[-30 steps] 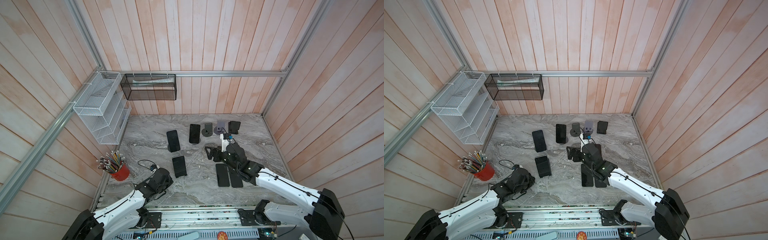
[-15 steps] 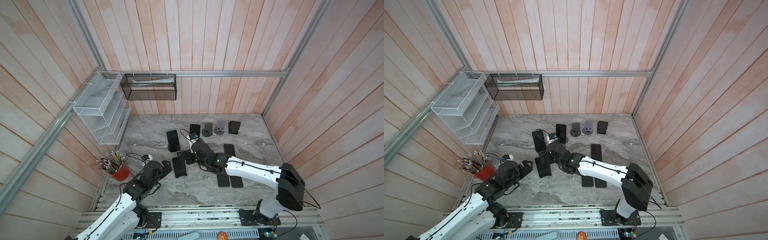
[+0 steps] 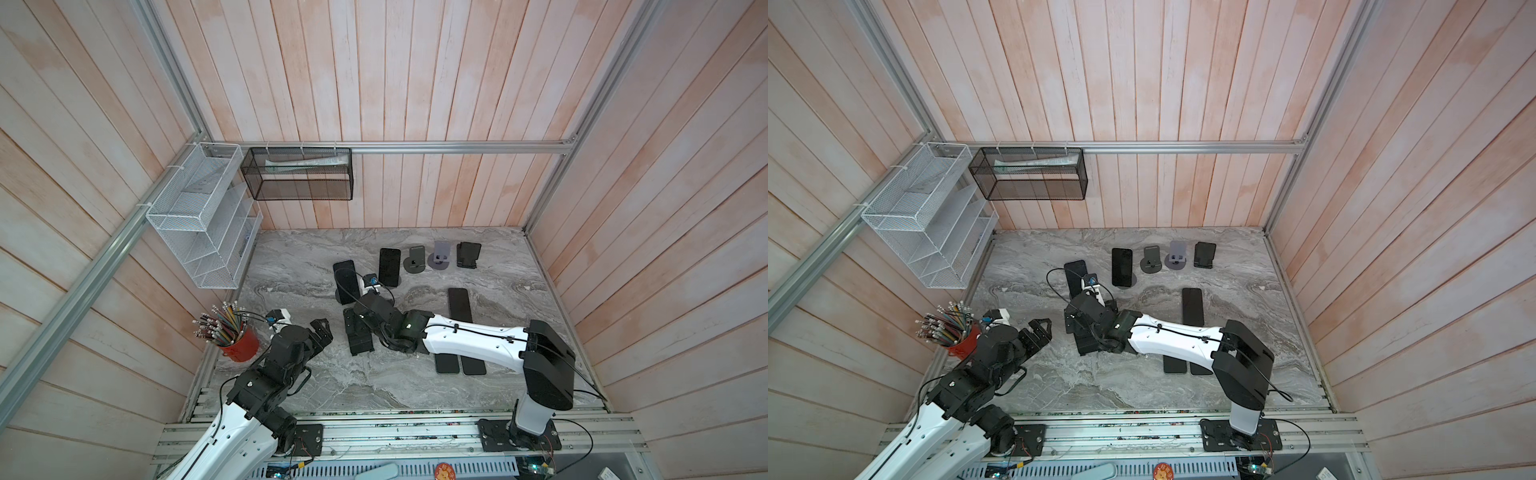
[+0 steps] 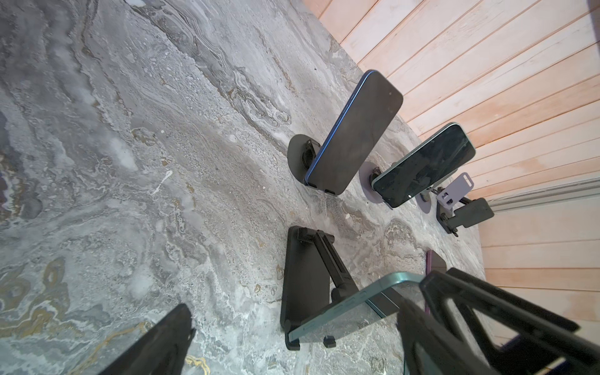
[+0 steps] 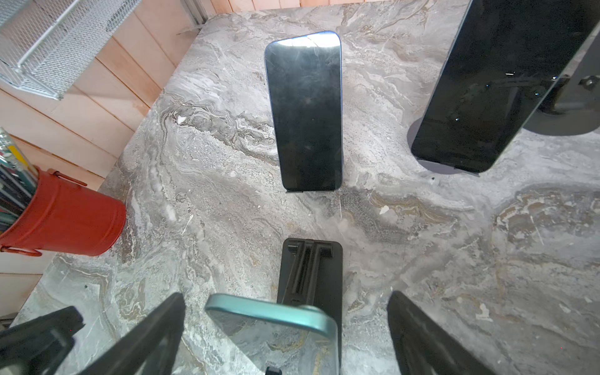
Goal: Remove the phone from the phone stand
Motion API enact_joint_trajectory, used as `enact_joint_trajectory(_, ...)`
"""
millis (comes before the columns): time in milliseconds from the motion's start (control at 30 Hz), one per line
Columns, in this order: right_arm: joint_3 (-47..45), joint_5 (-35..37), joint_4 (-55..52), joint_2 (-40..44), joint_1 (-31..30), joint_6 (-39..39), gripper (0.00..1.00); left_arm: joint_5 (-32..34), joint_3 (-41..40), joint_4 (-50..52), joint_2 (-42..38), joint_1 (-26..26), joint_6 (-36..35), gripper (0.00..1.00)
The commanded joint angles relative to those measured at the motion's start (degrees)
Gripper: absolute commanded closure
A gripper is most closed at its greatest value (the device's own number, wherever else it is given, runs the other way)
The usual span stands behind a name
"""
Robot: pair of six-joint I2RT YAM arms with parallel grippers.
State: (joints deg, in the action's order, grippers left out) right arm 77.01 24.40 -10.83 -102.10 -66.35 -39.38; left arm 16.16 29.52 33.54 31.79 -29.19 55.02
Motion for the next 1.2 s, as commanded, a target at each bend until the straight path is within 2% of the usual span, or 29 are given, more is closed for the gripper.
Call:
enact_joint_trajectory(0, 2.4, 3.7, -1.5, -1.9, -0.7, -2.0, 0.02, 1.3, 1.0, 0.6, 0.0, 0.3, -1.3, 0.00)
enact_joint_trajectory(267, 3.3, 5.2, -1.6, -4.3, -1.5, -2.3, 0.04, 0.9, 0.0, 0.1, -0.8, 0.6, -0.9, 0.00)
enact_joint_trajectory(633, 3.7, 6.7, -1.2, -7.0, -2.2, -3.2, 0.11, -0.3, -1.4, -0.9, -1.0, 0.7, -0.6, 0.00)
enact_joint_trajectory(1167, 2.6, 6.2, 2.2, -7.0, -2.7, -0.8, 0.27, -0.7, -1.8, -1.4, -1.3, 1.0, -1.2, 0.00)
